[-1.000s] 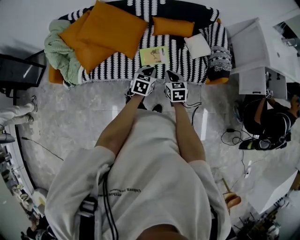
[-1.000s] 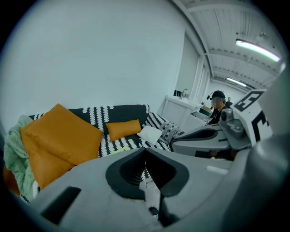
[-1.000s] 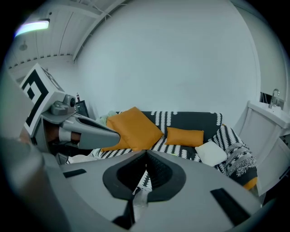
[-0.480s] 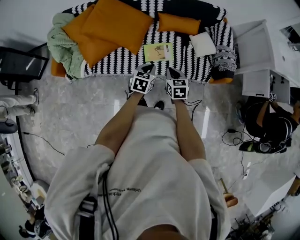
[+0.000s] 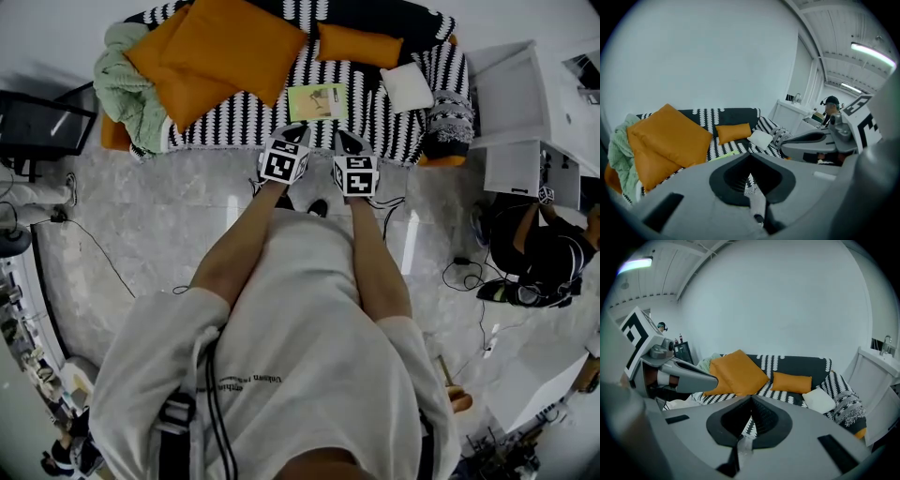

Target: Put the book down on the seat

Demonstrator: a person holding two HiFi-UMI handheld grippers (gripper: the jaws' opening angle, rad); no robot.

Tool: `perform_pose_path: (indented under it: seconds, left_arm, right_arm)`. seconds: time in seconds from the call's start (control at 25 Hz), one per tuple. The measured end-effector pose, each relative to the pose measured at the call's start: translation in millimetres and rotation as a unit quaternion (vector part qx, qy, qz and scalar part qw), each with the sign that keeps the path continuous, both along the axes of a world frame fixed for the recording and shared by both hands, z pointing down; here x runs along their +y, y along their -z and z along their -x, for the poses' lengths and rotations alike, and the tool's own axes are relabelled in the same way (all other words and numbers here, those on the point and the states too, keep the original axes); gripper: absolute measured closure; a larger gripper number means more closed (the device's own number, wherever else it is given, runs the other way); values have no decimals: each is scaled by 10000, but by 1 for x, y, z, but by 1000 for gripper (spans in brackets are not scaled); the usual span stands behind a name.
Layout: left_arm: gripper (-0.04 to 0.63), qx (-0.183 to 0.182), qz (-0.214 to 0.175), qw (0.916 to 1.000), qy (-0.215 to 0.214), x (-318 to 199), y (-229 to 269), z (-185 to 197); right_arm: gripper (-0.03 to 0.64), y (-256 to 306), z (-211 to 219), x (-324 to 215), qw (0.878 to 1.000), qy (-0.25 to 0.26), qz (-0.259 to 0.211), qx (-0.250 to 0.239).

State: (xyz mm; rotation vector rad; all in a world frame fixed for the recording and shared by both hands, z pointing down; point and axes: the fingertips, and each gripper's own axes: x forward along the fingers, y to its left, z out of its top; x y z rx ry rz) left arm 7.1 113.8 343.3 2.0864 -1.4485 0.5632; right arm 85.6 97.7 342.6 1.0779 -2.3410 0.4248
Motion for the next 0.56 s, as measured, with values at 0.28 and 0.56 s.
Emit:
perform_pose_path:
  seconds: [0.28, 0.56]
  left_arm:
    - [588, 69, 19, 10000, 19, -4, -2, -7]
    - [588, 78, 36, 10000, -3, -4, -2, -14]
  right_arm:
    - [611, -2, -12, -3, 9999, -66, 16, 76]
    - [611, -1, -21, -4, 9999, -136, -5, 83]
